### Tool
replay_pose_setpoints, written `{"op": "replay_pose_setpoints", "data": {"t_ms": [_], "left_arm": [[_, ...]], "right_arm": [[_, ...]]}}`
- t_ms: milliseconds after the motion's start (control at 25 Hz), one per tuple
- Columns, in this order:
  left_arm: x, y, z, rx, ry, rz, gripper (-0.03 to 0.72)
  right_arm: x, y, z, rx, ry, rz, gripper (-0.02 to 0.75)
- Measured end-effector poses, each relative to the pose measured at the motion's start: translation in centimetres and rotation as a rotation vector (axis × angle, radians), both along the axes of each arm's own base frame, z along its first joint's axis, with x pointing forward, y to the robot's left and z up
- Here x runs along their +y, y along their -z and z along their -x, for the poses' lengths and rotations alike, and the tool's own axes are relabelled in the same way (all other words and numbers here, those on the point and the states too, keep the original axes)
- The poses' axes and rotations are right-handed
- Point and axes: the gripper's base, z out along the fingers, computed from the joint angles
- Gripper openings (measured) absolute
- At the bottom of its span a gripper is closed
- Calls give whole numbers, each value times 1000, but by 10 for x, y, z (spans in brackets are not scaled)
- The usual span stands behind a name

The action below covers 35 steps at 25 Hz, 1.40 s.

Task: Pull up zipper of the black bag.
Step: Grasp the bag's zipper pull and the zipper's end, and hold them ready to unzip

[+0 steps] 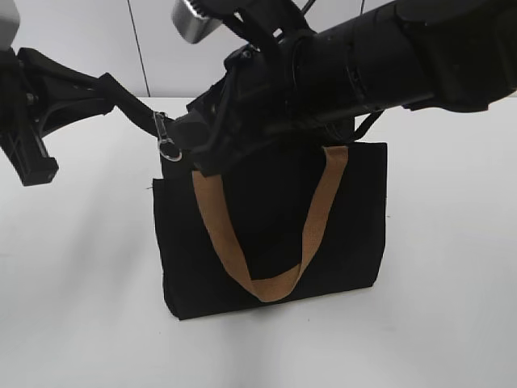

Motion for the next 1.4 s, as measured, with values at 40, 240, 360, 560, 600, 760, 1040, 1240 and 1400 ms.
{"op": "replay_pose_setpoints", "data": {"t_ms": [40, 240, 360, 560, 600, 760, 1040, 1240, 1400], "left_arm": [[0, 0, 0, 0, 0, 0, 15], [0, 0, 0, 0, 0, 0, 15], [0, 0, 0, 0, 0, 0, 15], [0, 0, 0, 0, 0, 1, 15], [0, 0, 0, 0, 0, 1, 15], [0, 0, 0, 0, 0, 1, 15], [0, 0, 0, 1, 2, 3, 15], [0, 0, 0, 1, 2, 4, 15], [0, 0, 0, 2, 1, 6, 15]], "right_arm": [[0, 0, 0, -26, -21, 17, 284], [1, 0, 2, -77, -84, 53, 284], [1, 0, 2, -74, -83, 48, 284], [2, -1, 2, -64, -74, 29, 284], [2, 0, 2, -63, -77, 31, 284], [4, 8, 0, -48, -82, 45, 284], [13, 9, 6, -88, -114, 68, 279], [12, 9, 3, -123, -75, 84, 270], [13, 14, 1, -113, -75, 93, 268]]}}
